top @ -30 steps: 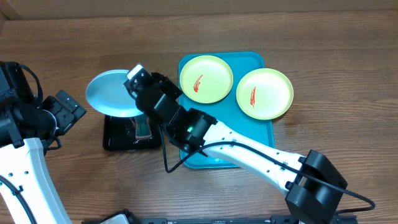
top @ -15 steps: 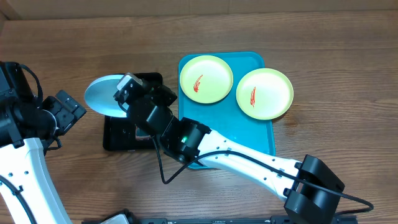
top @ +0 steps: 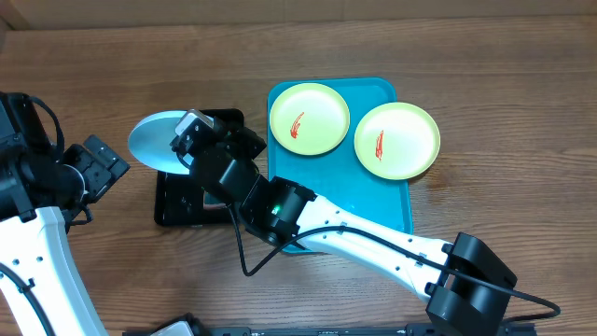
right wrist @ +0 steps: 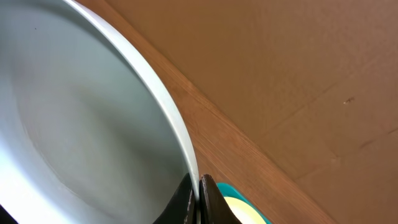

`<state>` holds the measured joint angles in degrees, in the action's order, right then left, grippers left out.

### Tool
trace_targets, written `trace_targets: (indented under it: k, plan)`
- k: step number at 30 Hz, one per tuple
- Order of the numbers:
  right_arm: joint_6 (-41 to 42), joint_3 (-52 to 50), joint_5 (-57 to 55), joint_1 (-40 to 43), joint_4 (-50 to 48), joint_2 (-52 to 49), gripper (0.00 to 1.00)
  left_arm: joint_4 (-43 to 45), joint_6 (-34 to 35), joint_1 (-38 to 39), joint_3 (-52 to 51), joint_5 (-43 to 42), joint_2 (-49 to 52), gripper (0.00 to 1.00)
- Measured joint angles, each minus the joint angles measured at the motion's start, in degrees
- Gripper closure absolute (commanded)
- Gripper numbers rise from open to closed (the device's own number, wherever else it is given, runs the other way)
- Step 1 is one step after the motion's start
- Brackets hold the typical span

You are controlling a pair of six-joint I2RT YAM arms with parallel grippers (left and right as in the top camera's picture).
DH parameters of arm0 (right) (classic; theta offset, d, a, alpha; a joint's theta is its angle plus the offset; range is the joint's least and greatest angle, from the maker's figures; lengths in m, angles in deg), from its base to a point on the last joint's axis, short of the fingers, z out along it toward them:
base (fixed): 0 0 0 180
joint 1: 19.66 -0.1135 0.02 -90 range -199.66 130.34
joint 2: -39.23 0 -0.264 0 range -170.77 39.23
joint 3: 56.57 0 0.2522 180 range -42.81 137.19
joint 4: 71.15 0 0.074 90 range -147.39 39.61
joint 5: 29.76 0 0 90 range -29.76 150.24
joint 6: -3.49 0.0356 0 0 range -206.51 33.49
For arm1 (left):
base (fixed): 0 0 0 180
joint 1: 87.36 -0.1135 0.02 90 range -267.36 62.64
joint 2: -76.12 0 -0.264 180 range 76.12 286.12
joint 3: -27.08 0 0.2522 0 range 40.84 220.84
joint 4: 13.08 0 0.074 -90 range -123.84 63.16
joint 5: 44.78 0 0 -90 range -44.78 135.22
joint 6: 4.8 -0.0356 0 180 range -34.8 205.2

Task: Clean dirty plates on tray and stack at the side
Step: 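Lift the white plate with the right gripper and tilt it over the black tray, then carry the white plate right and set it on the table beside the blue tray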

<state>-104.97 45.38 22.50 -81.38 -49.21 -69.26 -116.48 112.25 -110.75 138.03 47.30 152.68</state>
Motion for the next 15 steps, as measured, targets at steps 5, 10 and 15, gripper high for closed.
trace_targets:
  k: [5, 10, 15]
  plan:
    - [0.0, 0.0, 0.0, 0.0, 0.0, 0.0, 0.96, 0.0, 0.0, 0.0, 0.0, 0.0, 0.0, 0.00]
    - [0.0, 0.0, 0.0, 0.0, 0.0, 0.0, 0.96, 0.0, 0.0, 0.0, 0.0, 0.0, 0.0, 0.00]
    - [0.0, 0.0, -2.2, 0.1, 0.0, 0.0, 0.96, 0.0, 0.0, 0.0, 0.0, 0.0, 0.0, 0.00]
